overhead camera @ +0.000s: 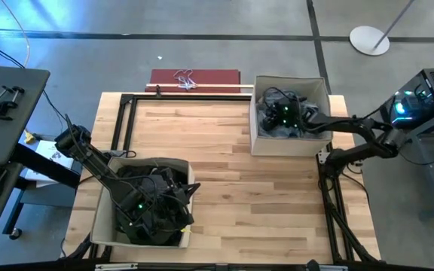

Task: Sort clothes
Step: Put the light blue shirt into the top laundry organizer, then move the bottom laundry organizer beside the top laundry organizer

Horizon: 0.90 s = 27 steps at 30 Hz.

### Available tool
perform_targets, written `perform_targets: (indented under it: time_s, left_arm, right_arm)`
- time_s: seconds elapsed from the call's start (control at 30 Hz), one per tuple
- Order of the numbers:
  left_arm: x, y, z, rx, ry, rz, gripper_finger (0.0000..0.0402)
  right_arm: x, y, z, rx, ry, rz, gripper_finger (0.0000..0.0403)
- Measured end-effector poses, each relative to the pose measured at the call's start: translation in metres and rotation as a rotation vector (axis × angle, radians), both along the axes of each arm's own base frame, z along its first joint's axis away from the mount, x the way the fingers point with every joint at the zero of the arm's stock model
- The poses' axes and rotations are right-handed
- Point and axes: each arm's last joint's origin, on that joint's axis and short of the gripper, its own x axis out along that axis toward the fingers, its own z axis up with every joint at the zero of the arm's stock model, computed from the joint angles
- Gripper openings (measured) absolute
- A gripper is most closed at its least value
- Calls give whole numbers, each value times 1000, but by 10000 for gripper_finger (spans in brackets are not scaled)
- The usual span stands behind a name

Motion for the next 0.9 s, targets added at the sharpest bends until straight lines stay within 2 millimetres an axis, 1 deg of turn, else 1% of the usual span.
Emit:
perform_targets:
  time_s: [0.07, 0.13, 0.2, 0.3, 0.4, 0.47, 0.53, 0.6, 0.67, 0.8, 0.9]
  left_arm:
    - [0, 0, 0, -1, 0, 0, 0]
    - [0, 0, 0, -3, -2, 0, 0]
    - [0, 0, 0, -7, -4, 1, 0]
    - [0, 0, 0, -22, -15, 8, 0]
    - [1, 1, 0, -23, -16, 12, 0]
    - [1, 1, 0, -27, -21, 12, 0]
    - [1, 1, 1, -28, -23, 13, 0]
    - [2, 1, 1, -28, -23, 13, 0]
    - [2, 1, 1, -29, -23, 13, 0]
    - [2, 1, 1, -29, -24, 13, 0]
    - [2, 1, 1, -29, -23, 13, 0]
  right_arm:
    - [3, -1, 18, -13, 7, 15, 174]
    - [7, -3, 46, -55, 14, 27, 174]
    - [6, -3, 73, -92, 53, 25, 174]
    - [4, 2, 113, -154, 99, 31, 174]
    - [1, 17, 157, -244, 80, 58, 174]
    - [-2, 30, 178, -289, 58, 84, 174]
    - [-5, 46, 197, -340, 0, 135, 174]
    - [-9, 64, 211, -377, -72, 198, 174]
    - [-12, 82, 216, -387, -116, 269, 174]
    - [-11, 118, 217, -357, -152, 450, 174]
    - [-6, 143, 211, -298, -139, 580, 174]
